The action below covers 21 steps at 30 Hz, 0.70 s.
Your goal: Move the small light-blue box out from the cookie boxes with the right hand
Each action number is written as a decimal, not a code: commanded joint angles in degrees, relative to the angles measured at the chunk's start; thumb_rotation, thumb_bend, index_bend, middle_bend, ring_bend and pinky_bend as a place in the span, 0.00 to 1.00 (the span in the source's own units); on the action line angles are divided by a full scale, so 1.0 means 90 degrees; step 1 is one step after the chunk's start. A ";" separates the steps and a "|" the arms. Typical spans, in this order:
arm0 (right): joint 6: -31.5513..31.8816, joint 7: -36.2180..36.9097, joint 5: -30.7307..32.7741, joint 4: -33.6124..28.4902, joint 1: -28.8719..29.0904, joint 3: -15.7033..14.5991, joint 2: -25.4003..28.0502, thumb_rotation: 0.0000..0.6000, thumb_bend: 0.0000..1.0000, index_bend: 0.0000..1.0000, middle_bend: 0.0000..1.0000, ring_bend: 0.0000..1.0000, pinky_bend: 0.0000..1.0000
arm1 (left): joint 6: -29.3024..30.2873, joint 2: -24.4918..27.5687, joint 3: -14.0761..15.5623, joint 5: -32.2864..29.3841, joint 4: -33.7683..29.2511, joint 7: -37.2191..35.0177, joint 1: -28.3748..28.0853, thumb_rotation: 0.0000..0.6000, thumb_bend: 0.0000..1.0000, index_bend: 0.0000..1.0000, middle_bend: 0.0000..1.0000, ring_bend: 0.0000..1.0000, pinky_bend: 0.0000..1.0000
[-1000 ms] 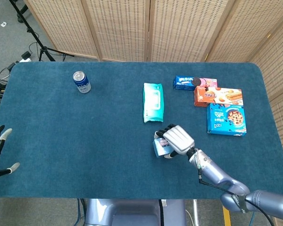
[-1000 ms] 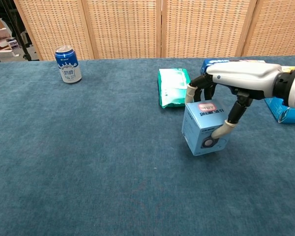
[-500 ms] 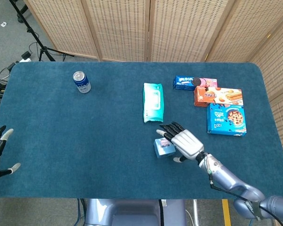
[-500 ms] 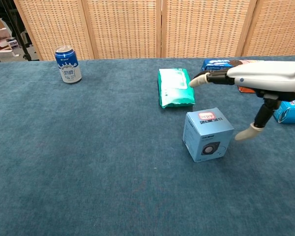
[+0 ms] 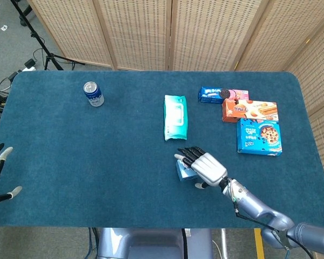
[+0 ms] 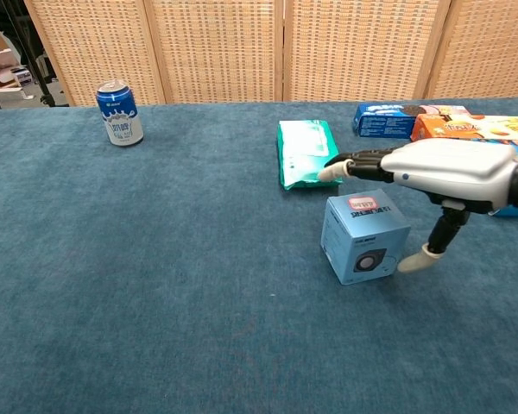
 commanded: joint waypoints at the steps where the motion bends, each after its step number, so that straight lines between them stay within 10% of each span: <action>1: -0.0039 0.0091 0.0132 0.0199 0.0038 0.0083 -0.0184 1.00 0.01 0.13 0.14 0.10 0.18 | -0.0018 0.0001 -0.0015 -0.0033 0.0011 -0.0004 -0.0006 1.00 0.00 0.00 0.00 0.00 0.00; 8: 0.0288 0.0724 0.0002 0.0451 -0.0032 0.0097 -0.0427 1.00 0.44 0.48 0.53 0.46 0.33 | -0.0048 0.0002 -0.0022 -0.0060 0.0016 -0.0004 -0.0016 1.00 0.00 0.00 0.00 0.00 0.00; 15: -0.0018 0.1433 0.0205 -0.0647 0.0040 0.0128 0.0513 1.00 0.55 0.49 0.56 0.49 0.34 | -0.0037 0.0010 -0.0014 -0.0040 0.0004 -0.0009 -0.0010 1.00 0.00 0.00 0.00 0.00 0.00; 21: -0.1703 0.1823 0.1337 -0.1732 0.0579 0.0284 0.1947 1.00 0.62 0.49 0.55 0.50 0.34 | -0.0018 0.0011 0.0016 0.0020 -0.0016 0.0023 -0.0002 1.00 0.00 0.00 0.00 0.00 0.00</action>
